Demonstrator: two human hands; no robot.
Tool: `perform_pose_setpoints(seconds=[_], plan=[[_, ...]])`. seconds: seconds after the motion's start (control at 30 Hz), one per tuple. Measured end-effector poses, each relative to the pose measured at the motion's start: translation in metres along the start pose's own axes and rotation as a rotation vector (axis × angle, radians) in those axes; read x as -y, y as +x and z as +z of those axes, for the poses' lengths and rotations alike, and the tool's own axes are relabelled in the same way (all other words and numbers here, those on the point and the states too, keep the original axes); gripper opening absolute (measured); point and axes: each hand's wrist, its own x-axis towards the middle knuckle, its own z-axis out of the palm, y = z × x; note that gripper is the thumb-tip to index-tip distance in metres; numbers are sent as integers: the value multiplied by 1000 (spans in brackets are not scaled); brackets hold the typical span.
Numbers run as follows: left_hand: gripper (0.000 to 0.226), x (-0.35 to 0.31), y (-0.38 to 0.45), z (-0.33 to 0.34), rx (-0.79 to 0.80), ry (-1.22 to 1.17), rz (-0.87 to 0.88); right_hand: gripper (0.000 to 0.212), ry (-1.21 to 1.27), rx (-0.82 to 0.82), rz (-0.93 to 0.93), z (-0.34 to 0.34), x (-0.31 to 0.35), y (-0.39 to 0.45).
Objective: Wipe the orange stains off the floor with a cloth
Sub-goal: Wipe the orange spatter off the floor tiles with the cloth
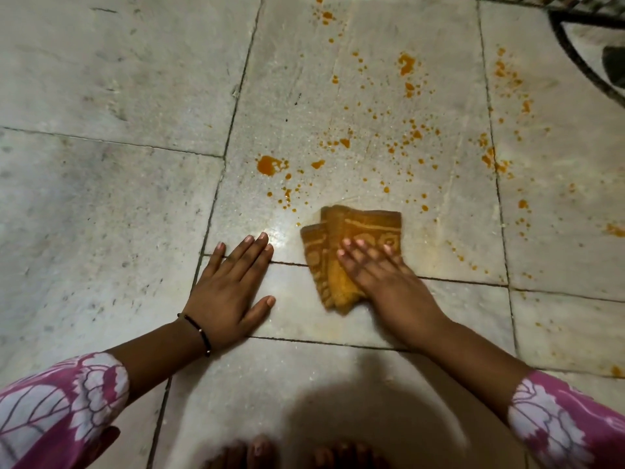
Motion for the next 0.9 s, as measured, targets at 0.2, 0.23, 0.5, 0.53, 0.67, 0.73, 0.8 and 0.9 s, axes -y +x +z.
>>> perform_pose_setpoints(seconds=[0.2,0.23,0.5,0.53,0.67,0.73,0.8,0.9], plan=[[71,-1,0,1,-10,-12,-3,77,15,17,45,11,25,-75],[71,-1,-1,1,-11,-9,-4,74,12,11,-11,13,39,-80],[71,0,0,-1,6,-13,-2,83,-77,107,107,-5,14,13],[71,0,0,-1,7,-15,-5,82,-59,105,174,-8,0,12],[71,-2,-1,0,-13,-8,-15,85,-57,75,259,-9,-9,-34],[71,-3,0,0,-18,-6,-14,89,-64,101,93,-4,16,-55],[71,-2,1,0,-22,0,-10,88,-65,125,-174,3,41,-52],[71,-2,0,-1,-16,-4,-6,78,-69,110,-445,1,47,-3]])
